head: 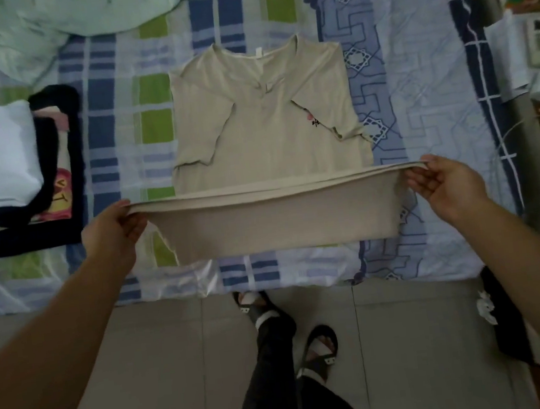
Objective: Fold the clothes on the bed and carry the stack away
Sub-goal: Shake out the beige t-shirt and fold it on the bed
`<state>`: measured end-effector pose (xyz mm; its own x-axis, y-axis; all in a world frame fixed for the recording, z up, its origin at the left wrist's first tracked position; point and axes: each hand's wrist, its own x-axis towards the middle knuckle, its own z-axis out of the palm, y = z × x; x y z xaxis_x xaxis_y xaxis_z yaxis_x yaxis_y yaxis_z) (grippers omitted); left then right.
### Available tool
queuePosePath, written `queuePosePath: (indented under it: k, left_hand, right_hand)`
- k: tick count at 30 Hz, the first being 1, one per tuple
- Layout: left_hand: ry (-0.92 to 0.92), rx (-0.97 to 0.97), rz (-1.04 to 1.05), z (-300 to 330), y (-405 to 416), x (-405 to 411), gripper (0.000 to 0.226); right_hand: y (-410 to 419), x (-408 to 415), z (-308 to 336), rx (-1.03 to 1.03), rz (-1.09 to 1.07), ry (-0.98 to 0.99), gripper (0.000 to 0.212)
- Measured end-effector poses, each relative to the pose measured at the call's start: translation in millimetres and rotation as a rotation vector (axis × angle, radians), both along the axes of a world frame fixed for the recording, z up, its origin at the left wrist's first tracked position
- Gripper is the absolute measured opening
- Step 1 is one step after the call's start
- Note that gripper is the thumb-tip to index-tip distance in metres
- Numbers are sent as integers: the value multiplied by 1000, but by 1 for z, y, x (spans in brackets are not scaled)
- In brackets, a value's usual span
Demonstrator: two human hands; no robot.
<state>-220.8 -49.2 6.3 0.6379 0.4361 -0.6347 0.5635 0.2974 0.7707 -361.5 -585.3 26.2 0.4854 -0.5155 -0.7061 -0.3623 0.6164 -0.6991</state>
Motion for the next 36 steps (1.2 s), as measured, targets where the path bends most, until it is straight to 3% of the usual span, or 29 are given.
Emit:
queuePosePath:
  k: [9, 11, 13, 15, 17, 18, 22, 25, 30, 33, 36]
  left_hand:
    - [84, -87, -30, -84, -35, 115, 9]
    - [67, 15, -127, -98, -38, 122, 25]
    - [29, 258, -292, -110, -34, 112, 37]
    - [47, 486, -455, -117, -26, 88, 36]
    - [83, 563, -547, -121, -20, 57, 42]
    - [111, 576, -576, -123, -17, 43, 47]
    - [265, 586, -629, -121, -6, -4, 54]
    - [343, 386, -720, -122, -2, -19, 53]
    - [445, 128, -722, -122, -3, -23, 36]
    - [421, 24, -599, -118, -2, -34, 33]
    - [352, 19, -513, -105, 0, -55, 44]
  right_hand:
    - [-4, 117, -73, -70, 29, 73, 17]
    - [1, 127, -89, -121, 43, 109, 19]
    - [7, 124, -101, -234, 22, 186, 32]
    - [13, 108, -107, -517, 89, 360, 34]
    - [17, 80, -110, -788, 285, 567, 31]
    - [18, 64, -110, -824, 349, 619, 32]
    - [24, 16, -106, -634, 458, 715, 44]
    - [22, -2, -104, -439, 538, 703, 46]
    - [22, -5, -102, -275, 719, 593, 27]
    - [23, -13, -101, -232, 667, 502, 16]
    - [24, -32, -95, -163, 570, 409, 20]
